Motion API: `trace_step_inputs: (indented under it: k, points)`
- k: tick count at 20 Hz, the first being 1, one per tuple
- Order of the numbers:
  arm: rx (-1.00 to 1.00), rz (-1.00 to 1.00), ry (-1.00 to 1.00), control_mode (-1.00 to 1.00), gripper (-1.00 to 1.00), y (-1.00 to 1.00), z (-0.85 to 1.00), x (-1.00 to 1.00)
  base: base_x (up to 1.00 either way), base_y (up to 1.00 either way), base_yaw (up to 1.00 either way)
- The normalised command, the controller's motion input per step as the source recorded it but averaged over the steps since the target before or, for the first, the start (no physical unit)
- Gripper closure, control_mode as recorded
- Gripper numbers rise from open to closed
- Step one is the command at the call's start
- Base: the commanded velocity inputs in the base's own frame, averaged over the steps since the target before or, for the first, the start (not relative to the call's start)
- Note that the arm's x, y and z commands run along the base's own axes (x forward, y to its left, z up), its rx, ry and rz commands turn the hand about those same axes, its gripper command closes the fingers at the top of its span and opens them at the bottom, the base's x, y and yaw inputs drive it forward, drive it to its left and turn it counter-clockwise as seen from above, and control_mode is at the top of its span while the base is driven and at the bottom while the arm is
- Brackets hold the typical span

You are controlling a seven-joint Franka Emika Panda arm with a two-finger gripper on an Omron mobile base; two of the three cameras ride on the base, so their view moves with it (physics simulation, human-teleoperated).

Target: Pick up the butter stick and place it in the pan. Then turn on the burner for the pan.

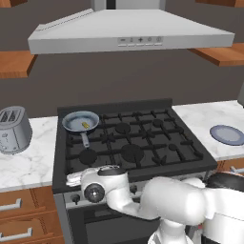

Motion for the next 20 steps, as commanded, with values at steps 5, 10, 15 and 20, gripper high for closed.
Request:
trace_step_inputs:
  k: [5,10,15,20]
  points:
    - [0.00,-0.02,-0.11,-1.00,-1.00,-0.08,-0.27,-0.74,0.00,0.00,0.00]
    - [0.00,0.00,-0.15,-1.00,-1.00,-0.10,-0.22,-0.43,0.00,0.00,0.00]
    - [0.00,0.00,-0.11,-1.00,-1.00,-0.02,-0.08,-0.04,0.00,0.00,0.00]
    - [0.00,0.00,-0.06,-1.00,-1.00,-0.02,-0.08,0.00,0.00,0.00,0.00]
